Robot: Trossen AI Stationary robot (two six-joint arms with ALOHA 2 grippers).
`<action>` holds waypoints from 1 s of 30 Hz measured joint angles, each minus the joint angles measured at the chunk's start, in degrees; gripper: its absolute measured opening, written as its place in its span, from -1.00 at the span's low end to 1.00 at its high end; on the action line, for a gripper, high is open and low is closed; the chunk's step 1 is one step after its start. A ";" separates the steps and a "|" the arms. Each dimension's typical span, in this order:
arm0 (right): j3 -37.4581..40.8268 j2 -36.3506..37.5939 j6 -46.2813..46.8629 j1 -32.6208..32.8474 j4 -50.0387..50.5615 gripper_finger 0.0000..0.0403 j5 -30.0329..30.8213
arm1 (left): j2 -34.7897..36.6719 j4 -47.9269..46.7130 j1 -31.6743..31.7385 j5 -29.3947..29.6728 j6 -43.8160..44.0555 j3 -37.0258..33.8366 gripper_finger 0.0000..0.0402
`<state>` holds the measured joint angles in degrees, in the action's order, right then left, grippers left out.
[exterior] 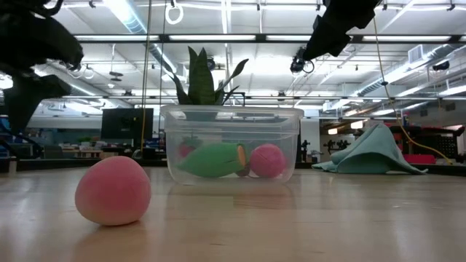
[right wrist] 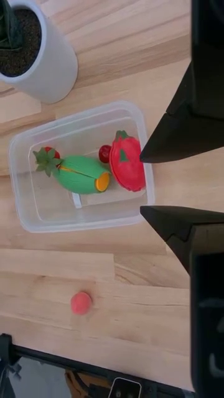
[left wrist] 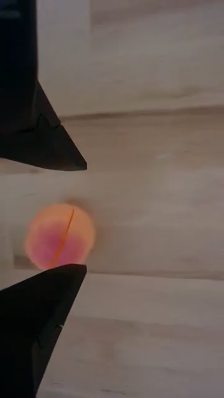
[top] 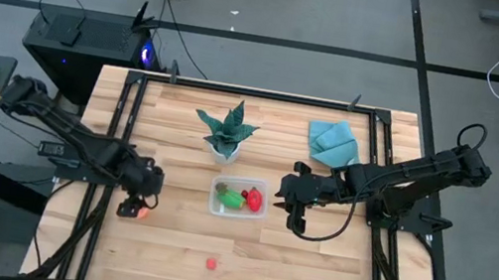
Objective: Pick and placing Produce into tupperware
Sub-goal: Put the orange peach into the transparent container
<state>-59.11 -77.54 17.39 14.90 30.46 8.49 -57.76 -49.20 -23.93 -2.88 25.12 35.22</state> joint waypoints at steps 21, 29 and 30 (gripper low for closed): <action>0.00 0.02 0.02 0.00 -0.46 -0.36 -1.33 | -3.47 0.79 -6.35 -2.87 10.98 0.02 0.72; 0.00 0.02 0.02 0.02 -0.46 -0.37 -1.53 | -3.56 -1.74 -6.34 -2.29 12.18 -0.07 0.77; 0.00 0.02 0.02 0.02 -0.46 -0.36 -1.53 | -3.72 -1.81 -6.33 -2.18 12.63 -0.34 0.78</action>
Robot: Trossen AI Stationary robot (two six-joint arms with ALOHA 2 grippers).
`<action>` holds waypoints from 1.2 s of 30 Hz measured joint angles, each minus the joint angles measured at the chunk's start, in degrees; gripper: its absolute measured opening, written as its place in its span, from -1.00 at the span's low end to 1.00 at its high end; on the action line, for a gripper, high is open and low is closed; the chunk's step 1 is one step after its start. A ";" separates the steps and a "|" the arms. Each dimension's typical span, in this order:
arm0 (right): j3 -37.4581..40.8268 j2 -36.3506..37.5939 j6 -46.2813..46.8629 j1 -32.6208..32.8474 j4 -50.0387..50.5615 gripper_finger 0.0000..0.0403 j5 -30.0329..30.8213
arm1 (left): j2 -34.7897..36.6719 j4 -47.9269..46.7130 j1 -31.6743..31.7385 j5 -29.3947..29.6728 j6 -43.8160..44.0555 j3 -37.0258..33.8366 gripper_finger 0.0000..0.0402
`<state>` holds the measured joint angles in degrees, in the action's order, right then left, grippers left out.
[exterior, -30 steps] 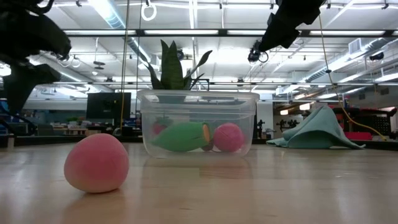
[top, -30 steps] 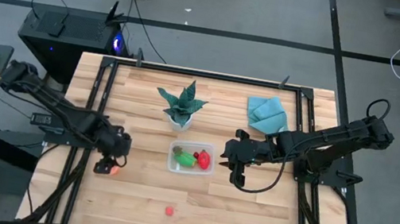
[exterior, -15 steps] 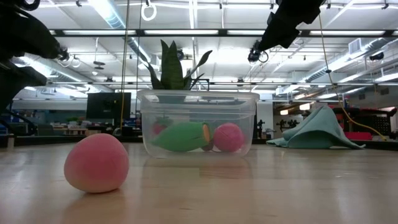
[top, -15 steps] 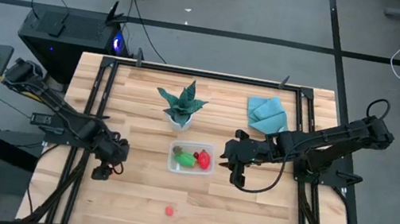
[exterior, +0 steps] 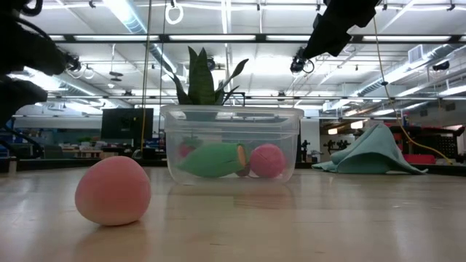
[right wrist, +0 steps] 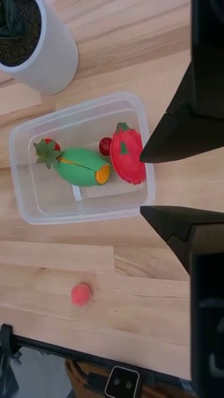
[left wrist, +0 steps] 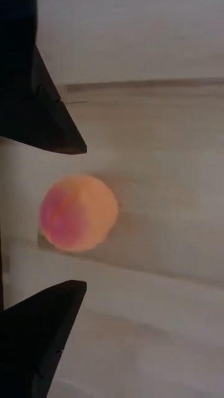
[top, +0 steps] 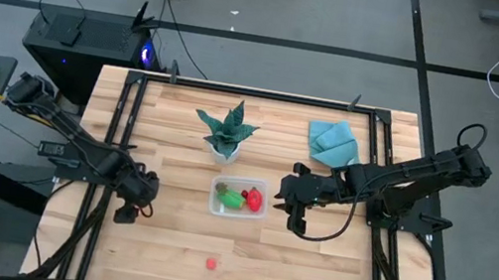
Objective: Pick and placing Produce into tupperware
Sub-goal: Put the orange peach into the transparent container
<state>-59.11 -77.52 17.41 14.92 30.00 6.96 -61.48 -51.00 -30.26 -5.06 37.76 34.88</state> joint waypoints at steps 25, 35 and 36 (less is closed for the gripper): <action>0.00 0.00 -0.02 -0.01 0.00 -0.36 0.04 | -0.45 9.37 -1.57 -0.76 8.39 -8.40 0.78; 0.00 0.00 -0.02 -0.02 0.00 -0.36 0.04 | -0.60 11.99 -1.57 -0.77 9.71 -8.40 0.78; 0.00 0.00 -0.02 -0.01 0.00 -0.37 0.04 | -0.80 12.02 -1.58 -0.79 9.72 -8.40 0.78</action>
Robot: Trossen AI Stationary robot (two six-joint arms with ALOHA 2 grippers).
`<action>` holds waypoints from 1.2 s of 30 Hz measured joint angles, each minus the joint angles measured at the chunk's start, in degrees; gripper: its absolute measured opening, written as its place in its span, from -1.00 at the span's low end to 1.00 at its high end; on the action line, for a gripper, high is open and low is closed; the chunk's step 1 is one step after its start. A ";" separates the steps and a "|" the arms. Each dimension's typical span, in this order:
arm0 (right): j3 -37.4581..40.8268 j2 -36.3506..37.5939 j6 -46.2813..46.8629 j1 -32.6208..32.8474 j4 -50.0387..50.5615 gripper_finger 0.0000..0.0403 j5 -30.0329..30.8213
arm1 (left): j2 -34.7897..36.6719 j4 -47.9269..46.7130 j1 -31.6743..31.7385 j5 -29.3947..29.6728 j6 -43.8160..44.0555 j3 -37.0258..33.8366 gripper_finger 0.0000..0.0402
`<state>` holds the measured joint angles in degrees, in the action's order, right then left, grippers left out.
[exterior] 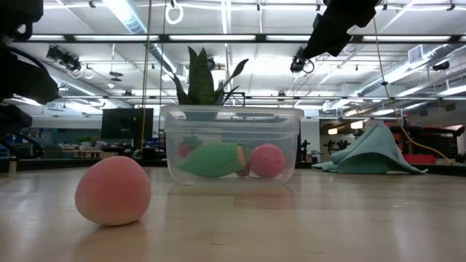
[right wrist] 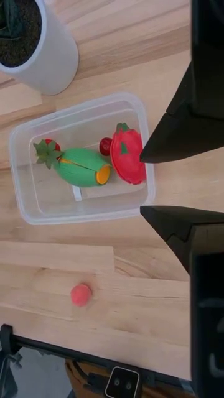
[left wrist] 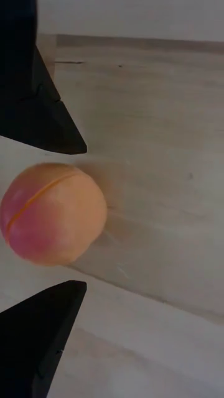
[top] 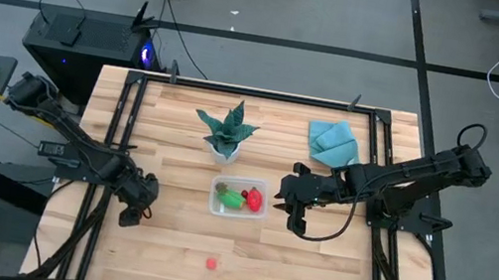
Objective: Pick and placing Produce into tupperware
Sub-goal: Put the orange peach into the transparent container
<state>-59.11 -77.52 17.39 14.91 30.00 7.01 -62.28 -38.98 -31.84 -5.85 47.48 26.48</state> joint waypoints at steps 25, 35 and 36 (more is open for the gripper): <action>0.00 0.00 -0.02 0.01 -0.08 -0.36 0.02 | -5.86 0.50 -2.83 -0.35 -0.17 0.13 0.58; 0.00 0.00 0.00 0.00 -0.09 -0.37 0.02 | -5.92 0.26 -2.81 -0.27 -0.21 0.07 0.33; 0.00 0.00 0.00 0.01 -0.09 -0.36 0.02 | -5.92 0.26 -2.81 -0.28 -0.21 0.06 0.32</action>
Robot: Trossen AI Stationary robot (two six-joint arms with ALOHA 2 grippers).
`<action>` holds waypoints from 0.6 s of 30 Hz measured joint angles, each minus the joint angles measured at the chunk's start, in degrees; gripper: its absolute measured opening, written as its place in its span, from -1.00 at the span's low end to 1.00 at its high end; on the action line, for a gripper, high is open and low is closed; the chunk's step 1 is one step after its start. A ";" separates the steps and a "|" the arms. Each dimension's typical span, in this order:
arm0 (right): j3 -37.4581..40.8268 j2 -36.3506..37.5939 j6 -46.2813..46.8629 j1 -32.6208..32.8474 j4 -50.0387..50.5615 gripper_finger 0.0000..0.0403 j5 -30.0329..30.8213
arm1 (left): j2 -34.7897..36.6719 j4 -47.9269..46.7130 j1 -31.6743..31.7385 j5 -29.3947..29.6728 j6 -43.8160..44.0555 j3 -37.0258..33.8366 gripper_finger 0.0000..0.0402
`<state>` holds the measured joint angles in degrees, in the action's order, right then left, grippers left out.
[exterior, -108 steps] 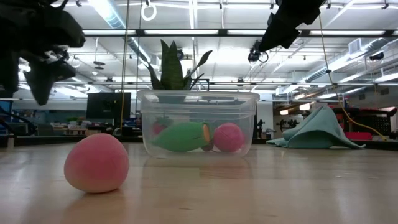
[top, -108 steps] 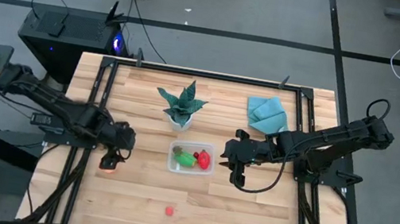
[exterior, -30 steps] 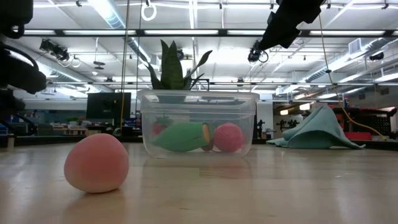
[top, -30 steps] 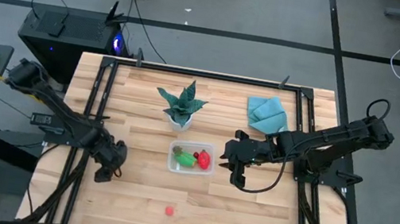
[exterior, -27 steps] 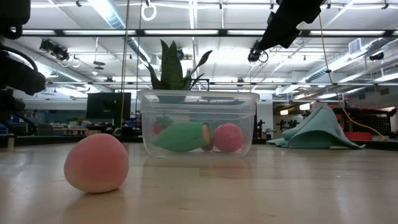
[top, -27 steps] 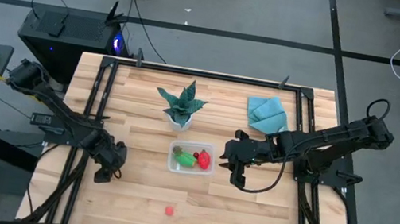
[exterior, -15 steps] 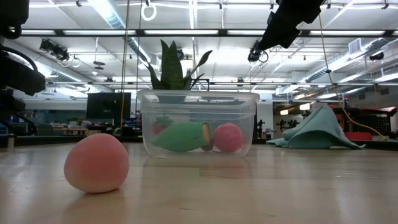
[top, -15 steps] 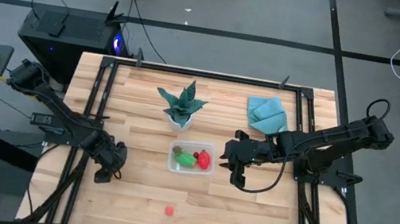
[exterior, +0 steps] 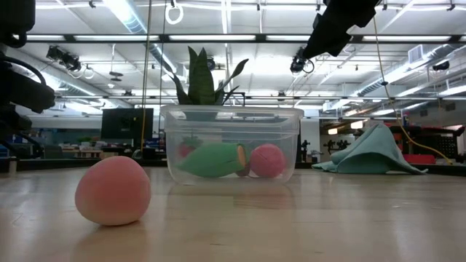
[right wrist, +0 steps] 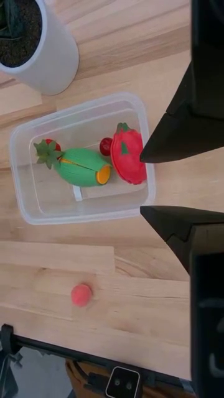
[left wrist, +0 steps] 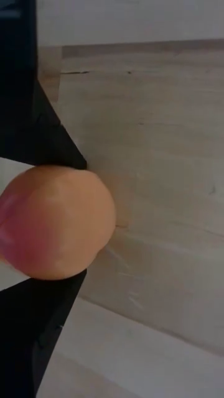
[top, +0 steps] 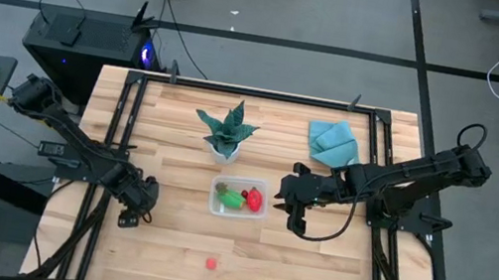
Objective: Pick and placing Produce into tupperware
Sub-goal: Put the orange peach into the transparent container
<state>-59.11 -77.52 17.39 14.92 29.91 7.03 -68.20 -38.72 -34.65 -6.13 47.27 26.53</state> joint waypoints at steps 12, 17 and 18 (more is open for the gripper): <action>0.00 0.00 0.00 -0.04 0.00 -0.37 0.02 | -0.17 -1.60 0.59 -0.81 -5.33 0.93 0.34; 0.00 0.00 -0.01 -0.04 -0.03 -0.37 0.02 | -0.17 -2.43 3.51 -2.39 -10.41 4.68 0.31; 0.00 0.00 -0.01 -0.04 -0.06 -0.37 0.02 | -0.17 -2.83 4.07 -1.81 -11.45 5.36 0.30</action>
<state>-59.11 -77.52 17.38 14.87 29.85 7.05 -68.38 -41.55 -30.58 -7.94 35.81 31.90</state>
